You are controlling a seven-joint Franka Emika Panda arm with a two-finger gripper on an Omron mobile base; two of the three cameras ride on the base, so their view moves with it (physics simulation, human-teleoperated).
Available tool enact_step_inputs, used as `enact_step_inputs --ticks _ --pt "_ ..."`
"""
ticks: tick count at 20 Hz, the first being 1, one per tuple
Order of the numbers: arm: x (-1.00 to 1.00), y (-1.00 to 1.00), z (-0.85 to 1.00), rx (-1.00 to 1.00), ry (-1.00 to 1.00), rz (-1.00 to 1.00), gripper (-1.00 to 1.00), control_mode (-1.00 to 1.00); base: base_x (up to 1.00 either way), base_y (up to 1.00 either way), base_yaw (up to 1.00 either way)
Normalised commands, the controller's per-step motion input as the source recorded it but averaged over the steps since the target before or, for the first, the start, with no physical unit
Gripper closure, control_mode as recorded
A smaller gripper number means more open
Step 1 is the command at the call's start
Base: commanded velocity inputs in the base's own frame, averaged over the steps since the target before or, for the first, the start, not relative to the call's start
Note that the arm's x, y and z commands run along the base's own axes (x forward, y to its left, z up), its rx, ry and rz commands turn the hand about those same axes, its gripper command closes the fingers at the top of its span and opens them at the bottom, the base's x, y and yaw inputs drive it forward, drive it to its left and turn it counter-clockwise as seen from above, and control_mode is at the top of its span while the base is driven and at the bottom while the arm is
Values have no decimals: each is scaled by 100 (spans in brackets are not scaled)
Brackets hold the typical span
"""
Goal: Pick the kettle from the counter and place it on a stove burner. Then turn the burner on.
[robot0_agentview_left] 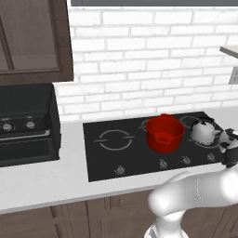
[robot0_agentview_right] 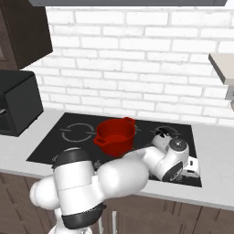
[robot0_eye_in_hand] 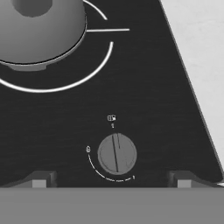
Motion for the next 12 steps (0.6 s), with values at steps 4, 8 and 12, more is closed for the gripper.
enact_step_inputs --ticks 4,8,12 --pt "26 0 -17 0 4 0 -100 -100 0 0 0" --pt "9 -4 -13 0 3 0 -100 -100 0 0 0" --pt "0 -24 -16 0 1 0 -100 -100 0 0 0"
